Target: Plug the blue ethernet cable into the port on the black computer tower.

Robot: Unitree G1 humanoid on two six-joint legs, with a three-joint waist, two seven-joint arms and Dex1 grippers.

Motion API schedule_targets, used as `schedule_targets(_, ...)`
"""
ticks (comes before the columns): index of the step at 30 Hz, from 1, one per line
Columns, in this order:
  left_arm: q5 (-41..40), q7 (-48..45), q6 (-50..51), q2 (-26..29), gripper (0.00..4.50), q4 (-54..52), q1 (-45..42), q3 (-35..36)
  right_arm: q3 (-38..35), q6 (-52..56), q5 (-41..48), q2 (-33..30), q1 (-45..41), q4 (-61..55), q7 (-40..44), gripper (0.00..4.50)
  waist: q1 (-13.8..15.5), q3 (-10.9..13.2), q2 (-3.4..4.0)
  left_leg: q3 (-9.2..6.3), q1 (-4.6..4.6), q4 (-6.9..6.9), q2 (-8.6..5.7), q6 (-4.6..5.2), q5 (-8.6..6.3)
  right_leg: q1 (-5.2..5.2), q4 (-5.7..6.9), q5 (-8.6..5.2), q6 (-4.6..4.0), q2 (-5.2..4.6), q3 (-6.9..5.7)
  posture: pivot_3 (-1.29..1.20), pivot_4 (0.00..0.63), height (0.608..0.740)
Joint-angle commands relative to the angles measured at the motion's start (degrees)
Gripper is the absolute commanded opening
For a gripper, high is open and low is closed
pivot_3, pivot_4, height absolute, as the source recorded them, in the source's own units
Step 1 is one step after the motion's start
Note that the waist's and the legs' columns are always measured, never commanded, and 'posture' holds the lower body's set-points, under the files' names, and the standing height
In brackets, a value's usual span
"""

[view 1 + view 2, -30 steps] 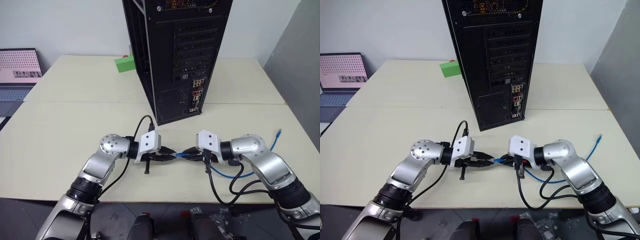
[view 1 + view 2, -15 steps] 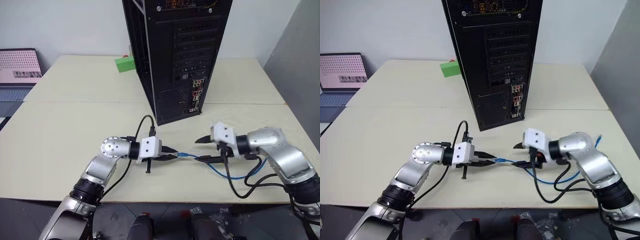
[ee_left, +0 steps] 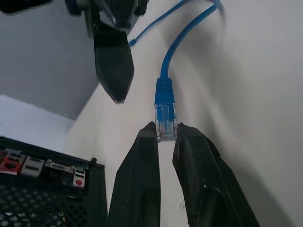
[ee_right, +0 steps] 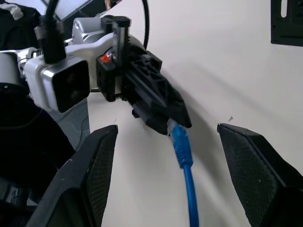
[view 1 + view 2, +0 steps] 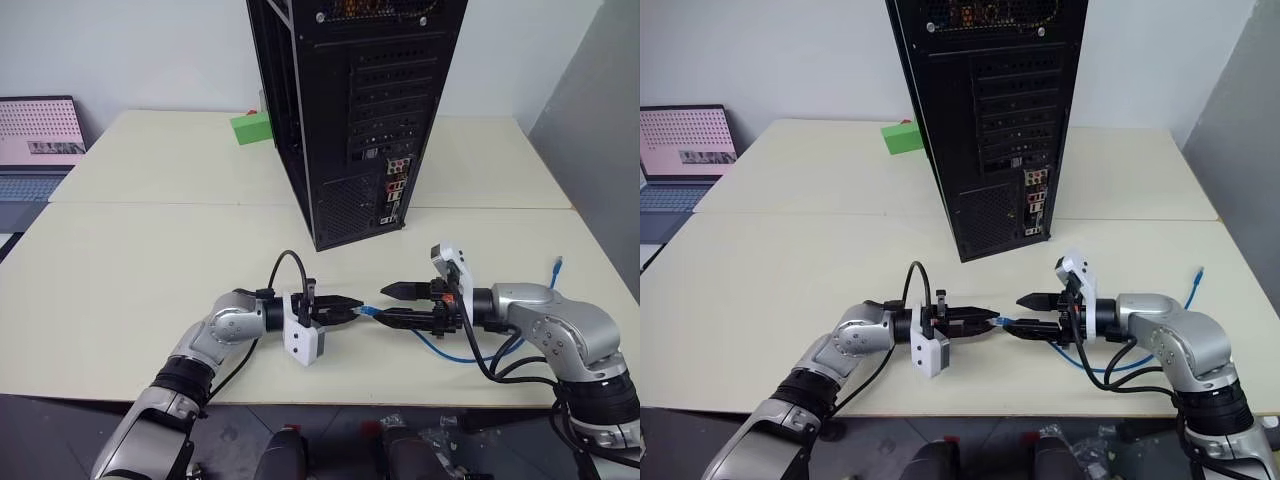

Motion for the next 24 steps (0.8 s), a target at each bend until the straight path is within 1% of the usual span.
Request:
schedule_targets(1, 3.68, 6.43, -3.50, 0.70, 0.26, 0.73, -1.75, 1.55, -0.87, 0.84, 1.95, 0.97, -0.02, -1.01, -1.84, 3.56, -0.06, 0.00, 0.00, 0.00, 0.00, 0.00, 0.00, 0.00, 0.00, 0.00, 0.00, 0.00, 0.00, 0.00, 0.01, 0.00, 0.150, 0.740)
schedule_targets(10, 8.29, 13.54, -4.86, 1.97, 0.26, 2.39, -3.20, -0.04, -0.75, 1.82, 2.72, 1.77, -0.41, 0.20, -3.58, 3.56, -0.07, 0.00, 0.00, 0.00, 0.01, 0.00, 0.00, 0.00, 0.00, 0.00, 0.01, 0.00, 0.00, 0.00, -0.01, 0.00, 0.150, 0.740)
schedule_targets(12, 8.77, 14.56, -4.89, 2.10, 0.26, 2.50, -3.42, -0.28, -0.67, 1.83, 2.84, 1.87, -0.69, 0.44, -3.79, 3.20, -0.06, 0.00, 0.00, 0.00, 0.00, 0.00, 0.00, 0.00, 0.00, 0.00, 0.01, 0.00, 0.00, 0.00, -0.01, 0.00, 0.150, 0.740)
schedule_targets(13, 8.98, 14.96, -4.89, 2.15, 0.26, 2.43, -3.49, -0.41, -0.70, 1.90, 2.93, 2.04, -0.83, 0.55, -3.99, 3.12, -0.06, 0.00, 0.00, 0.00, 0.00, 0.00, 0.00, 0.00, 0.00, 0.00, 0.01, 0.00, 0.00, 0.00, -0.01, 0.00, 0.150, 0.740)
schedule_targets(15, 9.58, 15.93, -4.94, 2.15, 0.26, 2.17, -3.60, -0.49, -0.58, 1.91, 3.03, 2.21, -1.07, 0.77, -4.32, 2.60, -0.08, 0.00, 0.00, 0.00, 0.01, 0.00, 0.00, 0.00, 0.00, 0.00, 0.01, 0.00, 0.00, 0.00, -0.01, 0.00, 0.150, 0.740)
schedule_targets(17, 9.89, 16.55, -4.87, 2.24, 0.26, 2.13, -3.73, -0.77, -0.64, 2.00, 3.26, 2.47, -1.31, 1.08, -4.75, 2.28, -0.08, 0.00, 0.00, 0.00, 0.01, 0.00, 0.00, 0.00, 0.00, 0.00, 0.02, 0.00, 0.00, 0.00, -0.01, 0.00, 0.150, 0.740)
schedule_targets(21, 10.36, 17.53, -4.78, 2.48, 0.26, 1.74, -3.70, -1.45, -0.61, 2.06, 3.65, 2.98, -1.75, 1.56, -5.28, 1.29, -0.08, 0.00, 0.00, 0.00, 0.01, 0.00, 0.00, 0.00, 0.00, 0.00, 0.02, 0.00, 0.00, 0.00, -0.01, 0.00, 0.150, 0.740)
schedule_targets(24, 10.73, 18.41, -4.66, 2.71, 0.26, 1.54, -3.73, -1.65, -0.51, 2.08, 3.72, 3.12, -1.85, 1.59, -5.46, 0.70, -0.08, 0.00, 0.00, 0.01, 0.01, 0.00, 0.00, 0.00, 0.00, 0.00, 0.02, 0.00, 0.00, 0.01, -0.01, 0.00, 0.150, 0.740)
